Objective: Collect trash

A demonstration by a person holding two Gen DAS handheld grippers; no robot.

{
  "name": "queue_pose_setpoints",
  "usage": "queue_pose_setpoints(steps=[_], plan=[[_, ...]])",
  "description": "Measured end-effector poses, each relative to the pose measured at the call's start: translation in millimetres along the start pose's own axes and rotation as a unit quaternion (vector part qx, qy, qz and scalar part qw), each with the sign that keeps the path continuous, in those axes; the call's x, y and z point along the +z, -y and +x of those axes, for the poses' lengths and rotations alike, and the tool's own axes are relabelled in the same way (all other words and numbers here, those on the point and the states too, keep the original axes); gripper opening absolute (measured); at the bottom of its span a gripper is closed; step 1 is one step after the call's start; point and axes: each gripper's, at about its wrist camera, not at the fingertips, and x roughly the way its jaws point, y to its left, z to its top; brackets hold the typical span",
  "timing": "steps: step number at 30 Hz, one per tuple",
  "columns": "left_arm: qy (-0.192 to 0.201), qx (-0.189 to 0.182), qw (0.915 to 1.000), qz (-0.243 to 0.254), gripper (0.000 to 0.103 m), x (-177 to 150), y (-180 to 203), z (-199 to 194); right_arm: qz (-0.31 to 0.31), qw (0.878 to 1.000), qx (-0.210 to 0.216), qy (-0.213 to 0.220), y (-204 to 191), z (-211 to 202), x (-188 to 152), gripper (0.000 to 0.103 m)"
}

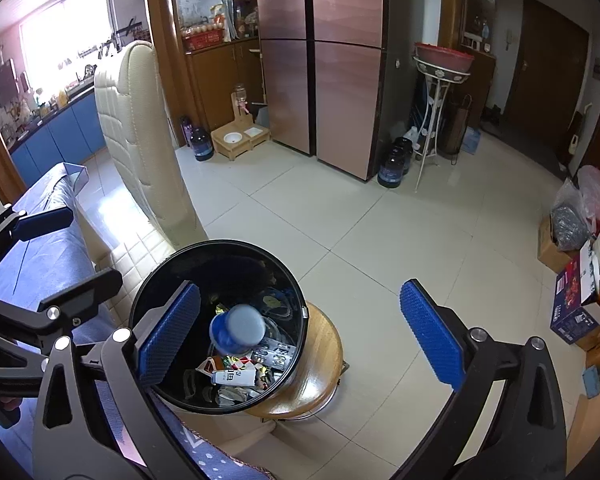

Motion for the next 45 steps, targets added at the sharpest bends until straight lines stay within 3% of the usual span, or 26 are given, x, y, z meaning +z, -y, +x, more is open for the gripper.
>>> queue_pose_setpoints(steps=[23, 45], plan=[[-0.03, 0.016, 0.9989, -0.034, 0.087, -4.7, -18.0, 5.1, -0.004, 1.0, 0.012, -0.006, -9.5, 6.8, 2.0, 0.099], [-0.037, 0.001, 0.9991, -0.022, 0.087, -7.0, -16.4, 7.1, 0.0, 1.0, 0.016, -0.011, -15.2, 11.8, 3.9, 0.099]])
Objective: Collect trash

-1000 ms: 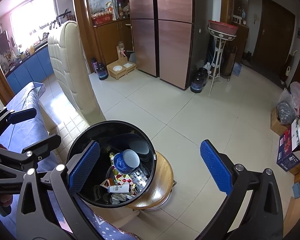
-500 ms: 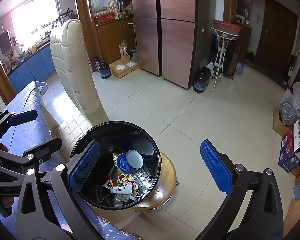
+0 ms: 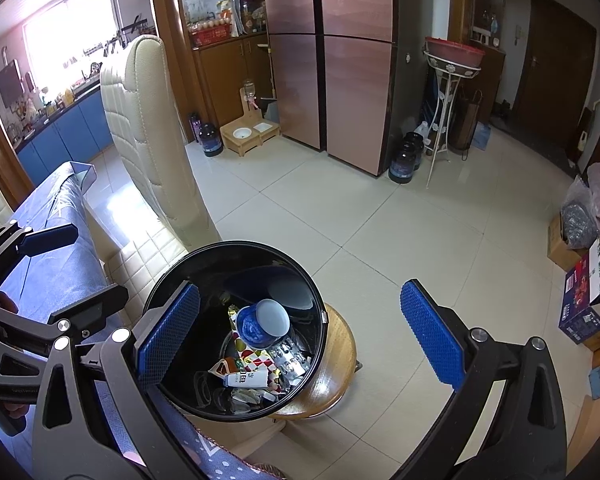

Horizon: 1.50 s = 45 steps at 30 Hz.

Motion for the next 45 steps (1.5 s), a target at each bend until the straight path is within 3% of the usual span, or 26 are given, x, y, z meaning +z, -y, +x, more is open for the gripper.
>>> queue_pose_setpoints(steps=[9, 45], plan=[[0.006, 0.022, 0.9997, 0.009, 0.087, -0.3, 4.5, -1.5, -0.001, 1.0, 0.0, -0.001, -0.6, -0.1, -0.1, 0.099], [-0.003, 0.027, 0.9996, -0.008, 0.087, 1.3, 2.9, 1.1, 0.005, 1.0, -0.008, -0.001, 15.1, -5.7, -0.2, 0.099]])
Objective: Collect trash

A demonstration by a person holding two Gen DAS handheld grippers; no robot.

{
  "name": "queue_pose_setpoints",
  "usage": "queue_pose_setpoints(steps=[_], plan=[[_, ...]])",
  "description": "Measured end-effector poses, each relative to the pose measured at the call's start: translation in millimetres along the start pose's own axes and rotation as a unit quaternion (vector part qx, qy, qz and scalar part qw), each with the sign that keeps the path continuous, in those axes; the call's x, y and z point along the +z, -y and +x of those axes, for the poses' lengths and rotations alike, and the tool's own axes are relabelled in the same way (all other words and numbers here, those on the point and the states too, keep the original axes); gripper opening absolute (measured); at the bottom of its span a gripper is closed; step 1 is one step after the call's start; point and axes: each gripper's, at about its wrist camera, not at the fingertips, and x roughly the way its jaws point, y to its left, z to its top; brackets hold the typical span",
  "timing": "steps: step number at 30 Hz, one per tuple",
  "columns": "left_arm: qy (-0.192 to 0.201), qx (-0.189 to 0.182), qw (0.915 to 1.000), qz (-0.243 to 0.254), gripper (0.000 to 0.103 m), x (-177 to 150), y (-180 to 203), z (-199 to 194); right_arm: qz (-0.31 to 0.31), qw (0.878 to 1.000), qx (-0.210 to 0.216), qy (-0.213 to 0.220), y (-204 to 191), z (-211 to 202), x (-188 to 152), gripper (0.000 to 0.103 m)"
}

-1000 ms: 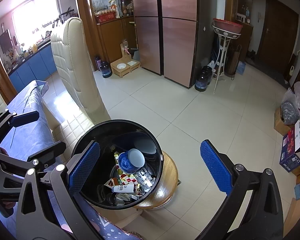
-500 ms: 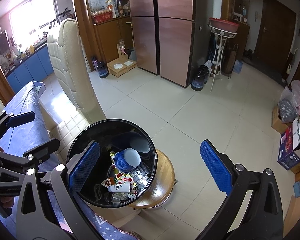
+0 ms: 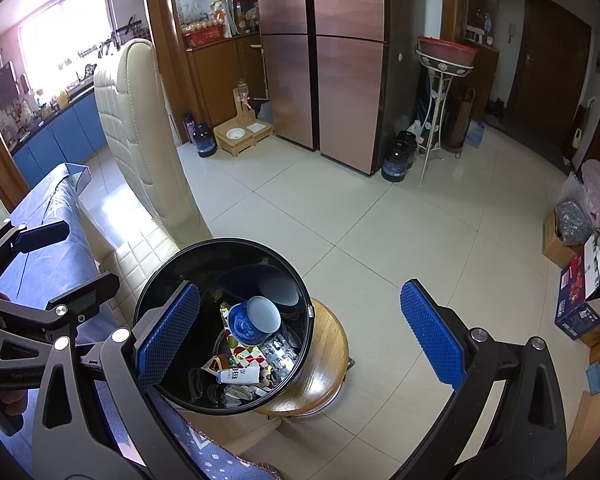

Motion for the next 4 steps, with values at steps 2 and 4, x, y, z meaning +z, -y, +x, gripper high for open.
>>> queue_pose_setpoints(steps=[2, 4], plan=[[0.0, -0.002, 1.0, -0.001, 0.087, -0.5, -0.3, -0.5, -0.001, 1.0, 0.0, 0.001, -0.3, -0.3, 0.0, 0.099], [0.0, -0.003, 1.0, -0.001, 0.087, -0.8, 0.3, -0.8, 0.0, 1.0, 0.001, 0.0, -0.3, -0.4, 0.1, 0.099]])
